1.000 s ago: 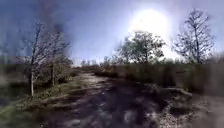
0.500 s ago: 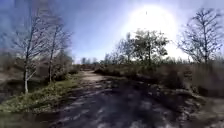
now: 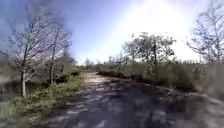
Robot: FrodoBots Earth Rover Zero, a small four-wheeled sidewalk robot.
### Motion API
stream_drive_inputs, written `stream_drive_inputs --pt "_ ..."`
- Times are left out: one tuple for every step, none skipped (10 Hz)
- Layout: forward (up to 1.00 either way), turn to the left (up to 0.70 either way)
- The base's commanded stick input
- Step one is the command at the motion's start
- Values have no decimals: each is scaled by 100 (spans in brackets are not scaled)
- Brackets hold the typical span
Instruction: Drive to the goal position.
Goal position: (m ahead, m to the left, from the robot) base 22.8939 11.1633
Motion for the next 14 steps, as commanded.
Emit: stream_drive_inputs --pt "70 13" --pt "70 9" --pt "70 4" --pt "70 0" --pt "70 0" --pt "70 0" --pt "70 0" --pt "70 0" --pt "70 0" --pt "70 0" --pt "70 0" --pt "70 4" --pt "70 13" --pt "70 15"
